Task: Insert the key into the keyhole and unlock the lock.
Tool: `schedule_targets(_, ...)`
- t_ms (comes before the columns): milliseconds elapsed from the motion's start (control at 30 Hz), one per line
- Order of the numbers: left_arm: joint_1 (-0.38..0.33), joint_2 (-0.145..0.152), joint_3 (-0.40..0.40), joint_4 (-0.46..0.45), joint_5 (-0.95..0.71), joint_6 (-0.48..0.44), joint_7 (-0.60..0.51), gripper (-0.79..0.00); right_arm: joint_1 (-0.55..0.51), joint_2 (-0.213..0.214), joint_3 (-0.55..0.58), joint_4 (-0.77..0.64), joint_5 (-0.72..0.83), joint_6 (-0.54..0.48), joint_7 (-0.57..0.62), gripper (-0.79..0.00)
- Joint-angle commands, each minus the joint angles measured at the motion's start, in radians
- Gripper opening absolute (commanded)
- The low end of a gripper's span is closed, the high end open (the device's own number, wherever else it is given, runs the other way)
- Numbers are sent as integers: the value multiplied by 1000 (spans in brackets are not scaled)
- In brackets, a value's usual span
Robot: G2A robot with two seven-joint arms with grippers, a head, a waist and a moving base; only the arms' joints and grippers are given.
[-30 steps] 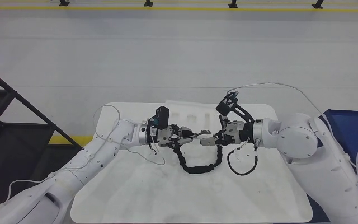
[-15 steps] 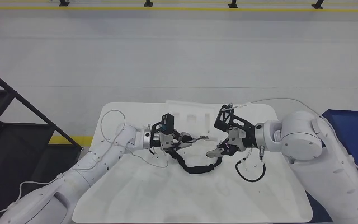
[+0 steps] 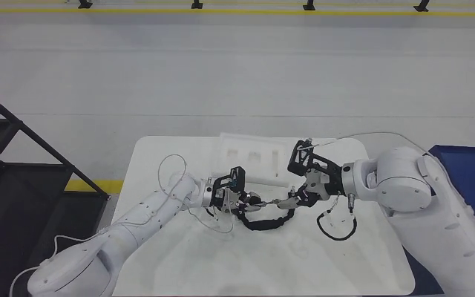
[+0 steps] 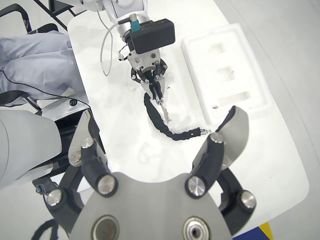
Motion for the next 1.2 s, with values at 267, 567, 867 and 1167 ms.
schedule_targets(267, -41, -48, 28, 93, 15, 0, 127, 0, 12, 4, -14, 35, 8, -27, -20, 0)
schedule_targets(567, -130, 14, 16, 57, 72, 0, 334, 0, 27, 4, -19, 77, 6, -95, -99, 0)
schedule_targets(867, -206, 115, 10, -39, 64, 0, 360, 0, 29, 1, -17, 174, -13, -233, -259, 0)
schedule_targets(1167, -343, 216, 140, -140, -91, 0, 325, 0, -6, 10, 46, 152, -69, -271, -391, 0)
